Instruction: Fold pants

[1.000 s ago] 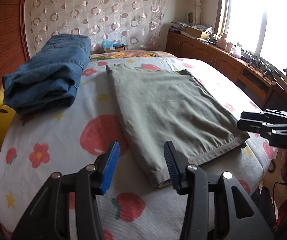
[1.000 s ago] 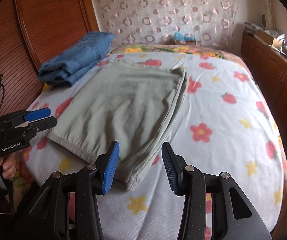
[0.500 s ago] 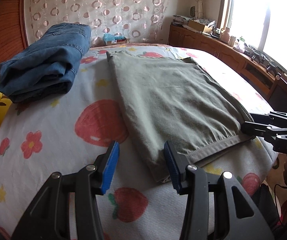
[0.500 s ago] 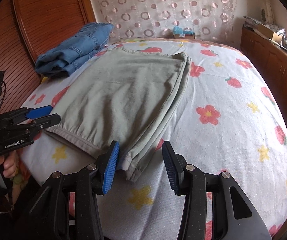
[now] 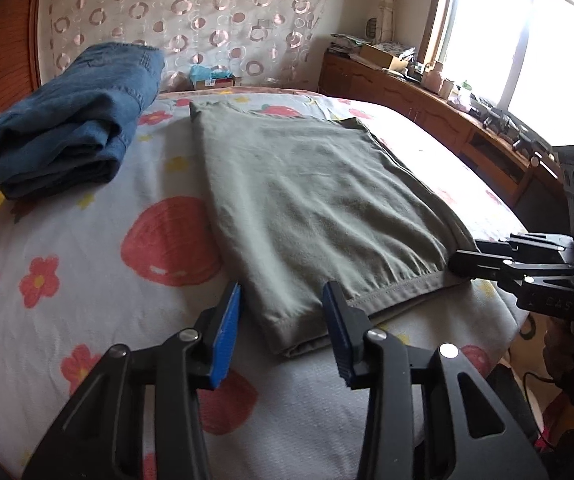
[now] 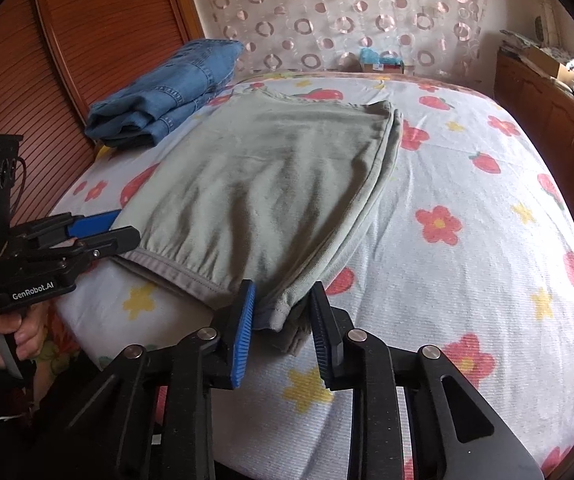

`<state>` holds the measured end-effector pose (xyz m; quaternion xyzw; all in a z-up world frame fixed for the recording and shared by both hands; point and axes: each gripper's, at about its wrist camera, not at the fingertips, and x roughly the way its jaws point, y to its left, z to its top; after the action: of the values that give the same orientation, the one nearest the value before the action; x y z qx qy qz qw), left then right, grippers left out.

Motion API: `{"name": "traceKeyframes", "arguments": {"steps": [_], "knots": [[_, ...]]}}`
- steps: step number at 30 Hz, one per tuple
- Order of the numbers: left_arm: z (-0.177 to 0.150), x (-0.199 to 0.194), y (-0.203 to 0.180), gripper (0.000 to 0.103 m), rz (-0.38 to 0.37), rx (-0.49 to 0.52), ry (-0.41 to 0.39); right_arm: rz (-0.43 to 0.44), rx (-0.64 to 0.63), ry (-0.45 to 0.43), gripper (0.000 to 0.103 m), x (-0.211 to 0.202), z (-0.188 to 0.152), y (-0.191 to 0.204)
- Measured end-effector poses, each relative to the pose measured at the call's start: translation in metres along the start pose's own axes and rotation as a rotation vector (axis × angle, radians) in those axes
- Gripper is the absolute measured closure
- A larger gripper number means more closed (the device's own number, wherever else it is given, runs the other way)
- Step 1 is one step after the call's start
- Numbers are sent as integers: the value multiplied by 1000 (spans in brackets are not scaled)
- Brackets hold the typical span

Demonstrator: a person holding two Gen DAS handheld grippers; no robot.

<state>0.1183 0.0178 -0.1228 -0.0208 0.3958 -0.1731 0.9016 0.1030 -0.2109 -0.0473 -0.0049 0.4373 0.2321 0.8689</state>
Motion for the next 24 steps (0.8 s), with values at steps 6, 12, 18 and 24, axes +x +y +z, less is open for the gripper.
{"name": "traceKeyframes", "arguments": {"steps": [6, 12, 18, 24], "knots": [[-5, -4, -1, 65, 6, -17, -8, 29, 1, 2, 83, 0, -1, -1], [-7, -6, -1, 73, -20, -19, -7, 44, -8, -3, 86, 0, -1, -2], [-6, -8, -7, 90, -13, -1, -2, 52, -29, 5, 94, 0, 2, -1], [-4, -12, -8, 96, -13, 3, -8, 74, -23, -6, 96, -1, 3, -5]]}}
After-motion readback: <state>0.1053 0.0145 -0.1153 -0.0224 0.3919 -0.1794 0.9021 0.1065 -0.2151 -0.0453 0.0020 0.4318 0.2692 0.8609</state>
